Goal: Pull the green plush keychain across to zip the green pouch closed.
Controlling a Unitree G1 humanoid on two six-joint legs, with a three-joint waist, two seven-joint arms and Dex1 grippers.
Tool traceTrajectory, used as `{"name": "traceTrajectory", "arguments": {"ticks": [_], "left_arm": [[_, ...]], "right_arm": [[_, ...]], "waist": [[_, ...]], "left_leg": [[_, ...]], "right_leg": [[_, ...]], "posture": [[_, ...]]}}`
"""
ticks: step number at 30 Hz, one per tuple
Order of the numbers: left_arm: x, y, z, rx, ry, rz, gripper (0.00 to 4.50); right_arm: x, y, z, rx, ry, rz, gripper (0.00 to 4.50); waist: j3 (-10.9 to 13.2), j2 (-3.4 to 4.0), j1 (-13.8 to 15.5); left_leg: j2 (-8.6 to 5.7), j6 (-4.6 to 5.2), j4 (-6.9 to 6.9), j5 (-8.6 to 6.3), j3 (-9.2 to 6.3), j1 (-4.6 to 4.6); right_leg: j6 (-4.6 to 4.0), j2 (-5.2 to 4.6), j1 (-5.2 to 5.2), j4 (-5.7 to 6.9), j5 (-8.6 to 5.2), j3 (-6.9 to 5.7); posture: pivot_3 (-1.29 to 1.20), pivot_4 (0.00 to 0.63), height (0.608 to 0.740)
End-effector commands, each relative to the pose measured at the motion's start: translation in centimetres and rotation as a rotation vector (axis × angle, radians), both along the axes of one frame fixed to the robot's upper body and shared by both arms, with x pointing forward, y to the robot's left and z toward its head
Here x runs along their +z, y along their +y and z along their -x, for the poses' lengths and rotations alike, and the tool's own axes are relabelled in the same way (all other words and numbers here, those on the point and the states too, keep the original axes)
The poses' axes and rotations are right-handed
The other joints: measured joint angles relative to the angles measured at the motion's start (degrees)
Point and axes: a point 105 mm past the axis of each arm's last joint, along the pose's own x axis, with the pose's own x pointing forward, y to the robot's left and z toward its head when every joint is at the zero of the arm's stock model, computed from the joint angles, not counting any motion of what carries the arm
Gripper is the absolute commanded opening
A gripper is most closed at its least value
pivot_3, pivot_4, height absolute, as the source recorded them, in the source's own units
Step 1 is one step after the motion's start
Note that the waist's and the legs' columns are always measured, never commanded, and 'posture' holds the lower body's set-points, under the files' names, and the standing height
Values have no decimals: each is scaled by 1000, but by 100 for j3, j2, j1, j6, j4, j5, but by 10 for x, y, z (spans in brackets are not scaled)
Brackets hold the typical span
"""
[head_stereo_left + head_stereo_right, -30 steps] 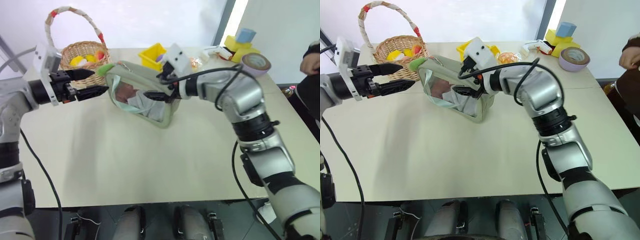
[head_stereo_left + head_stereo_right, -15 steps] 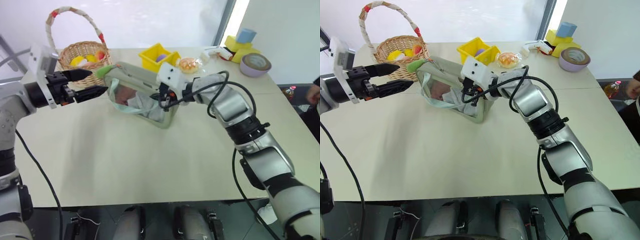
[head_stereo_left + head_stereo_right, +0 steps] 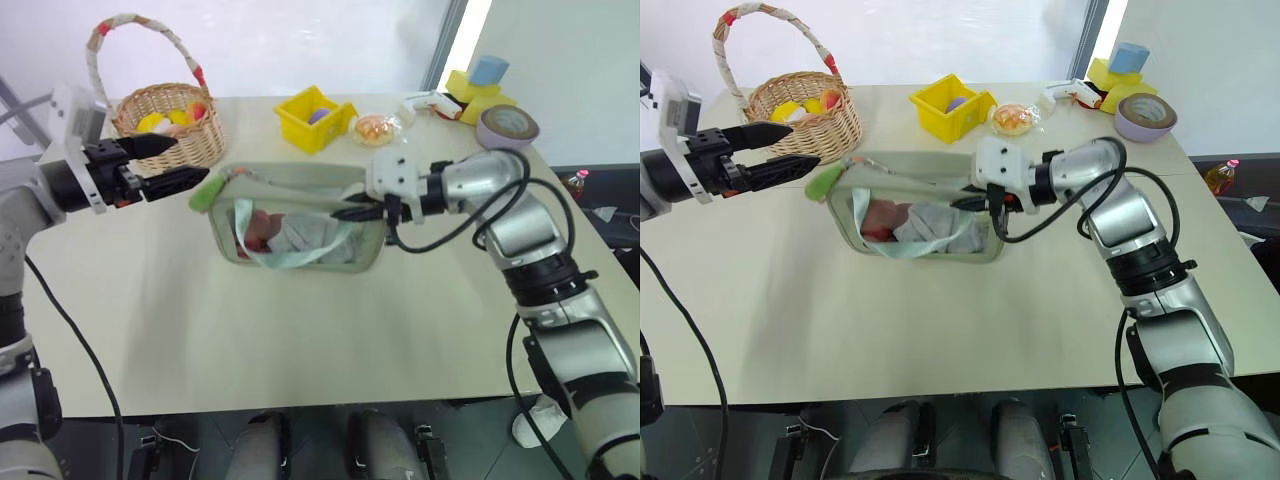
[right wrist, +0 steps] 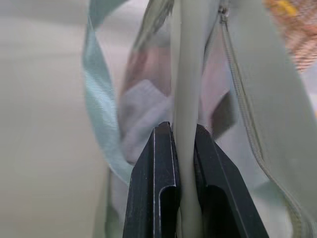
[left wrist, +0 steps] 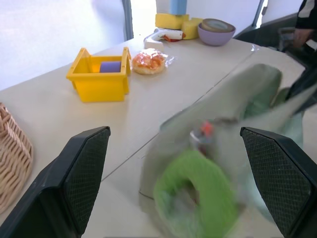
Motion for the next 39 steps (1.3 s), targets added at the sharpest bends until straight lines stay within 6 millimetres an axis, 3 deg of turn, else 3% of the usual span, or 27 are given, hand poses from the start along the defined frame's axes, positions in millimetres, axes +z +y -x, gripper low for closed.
{"name": "traceTrajectory", "arguments": {"ticks": [1,2,4,5,9,15,19,25,28,32,36,39], "left_arm": [[12,-3,5,-25,-57,-5,4500],[12,-5,5,-28,-56,-4,4500],[10,-6,3,-32,-52,-4,4500],[9,-6,2,-34,-50,-5,4500],[8,-2,2,-26,-39,-10,4500],[0,29,5,53,6,-39,4500],[-12,41,10,68,58,-55,4500],[-19,30,16,31,90,-61,4500],[-24,22,22,1,107,-72,4500],[-34,11,24,-17,121,-86,4500],[-48,2,25,-34,132,-129,4500],[-48,3,23,-32,125,-122,3681]], "right_arm": [[17,11,11,74,-79,-36,48],[16,13,11,74,-76,-39,48],[16,13,9,66,-76,-42,839],[17,12,7,56,-78,-45,1004],[35,0,7,13,-122,-58,2951],[64,-26,24,-88,-112,-100,2951],[48,-23,32,-115,-59,-116,2951],[22,-10,26,-128,-17,-136,2951],[19,-9,25,-124,-9,-142,2103],[17,-6,25,-110,-10,-142,119],[18,-4,25,-106,-18,-145,49],[19,-3,25,-103,-20,-149,0]], "waist": [[0,0,5],[0,0,8],[0,0,10],[0,-1,13],[0,0,28],[0,0,32],[-2,-2,14],[-2,-2,38],[-2,-2,39],[-2,-2,31],[-2,-2,32],[-2,-2,32]], "left_leg": [[0,-1,0,0,-1,1],[1,-1,0,0,-2,1],[1,-2,0,1,-2,1],[0,-2,0,1,-1,1],[0,-3,1,2,-1,1],[-1,-2,1,1,-2,-1],[2,5,-2,-3,1,7],[0,14,0,-8,3,3],[-1,12,0,-7,1,2],[0,13,0,-7,1,4],[0,12,0,-7,1,4],[0,13,0,-7,0,4]], "right_leg": [[0,0,0,0,0,0],[0,1,0,1,0,0],[0,1,0,1,0,-1],[0,0,0,1,0,0],[0,-1,0,1,0,0],[0,-2,0,1,0,-1],[-1,0,1,2,0,-1],[-1,-3,1,2,0,0],[0,-5,1,2,0,0],[-1,-3,1,2,0,0],[-1,-4,1,2,0,1],[-1,-3,1,2,0,0]], "posture": [[0,150,739],[0,150,739],[0,150,739],[0,150,739],[0,150,739],[0,150,739],[0,150,739],[0,150,739],[0,150,739],[0,150,739],[0,150,739],[0,150,739]]}}
